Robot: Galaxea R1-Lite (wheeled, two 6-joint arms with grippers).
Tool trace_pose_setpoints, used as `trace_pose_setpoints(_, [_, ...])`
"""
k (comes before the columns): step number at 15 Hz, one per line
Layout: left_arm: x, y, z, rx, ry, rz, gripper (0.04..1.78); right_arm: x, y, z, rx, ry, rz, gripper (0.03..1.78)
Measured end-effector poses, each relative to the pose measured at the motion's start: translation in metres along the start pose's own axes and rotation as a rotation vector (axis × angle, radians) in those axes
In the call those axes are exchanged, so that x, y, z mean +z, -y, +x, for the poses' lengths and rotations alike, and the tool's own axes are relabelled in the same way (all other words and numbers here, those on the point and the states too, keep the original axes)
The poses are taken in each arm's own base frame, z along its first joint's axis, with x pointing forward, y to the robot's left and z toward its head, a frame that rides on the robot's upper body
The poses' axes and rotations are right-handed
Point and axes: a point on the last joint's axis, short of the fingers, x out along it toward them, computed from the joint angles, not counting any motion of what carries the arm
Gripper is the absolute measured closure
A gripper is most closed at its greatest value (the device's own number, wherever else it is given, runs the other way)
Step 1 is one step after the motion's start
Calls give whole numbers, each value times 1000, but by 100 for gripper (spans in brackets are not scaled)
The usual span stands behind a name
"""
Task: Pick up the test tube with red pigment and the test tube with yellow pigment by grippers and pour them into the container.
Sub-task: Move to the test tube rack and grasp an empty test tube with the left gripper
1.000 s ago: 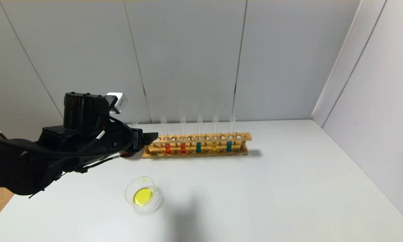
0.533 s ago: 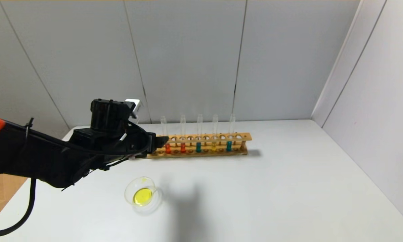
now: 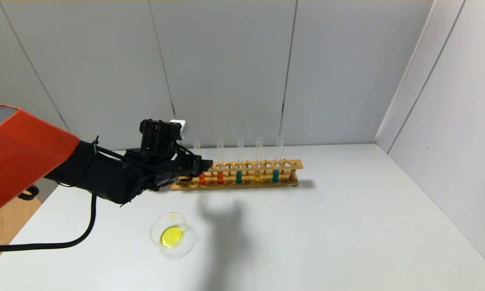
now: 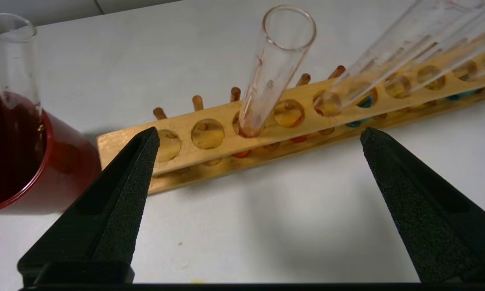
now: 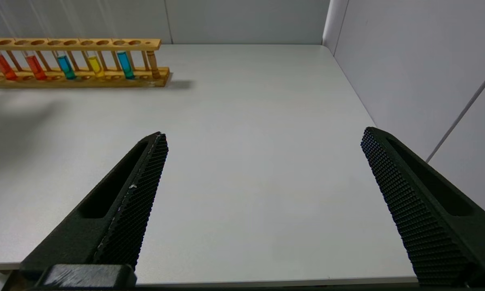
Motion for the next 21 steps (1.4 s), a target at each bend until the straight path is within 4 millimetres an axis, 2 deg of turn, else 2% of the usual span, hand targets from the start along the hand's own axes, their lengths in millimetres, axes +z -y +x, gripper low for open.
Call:
trace_pose_setpoints(9, [-1,-5,40,20,10,-14,7,0,0,0,0,0,0,6])
trace_pose_setpoints(12, [-3,-5,45,21,9,-18,20,0,0,0,0,0,0,6])
trace_pose_setpoints(15, [-4,-5,48,20,11,-16,55,0,0,0,0,0,0,6])
trace_pose_setpoints(19, [-4,-2,48,13,13,-12,127,0,0,0,0,0,0,6])
trace_pose_setpoints(21, [-4,-1,49,13,14,-12,149,0,0,0,0,0,0,6])
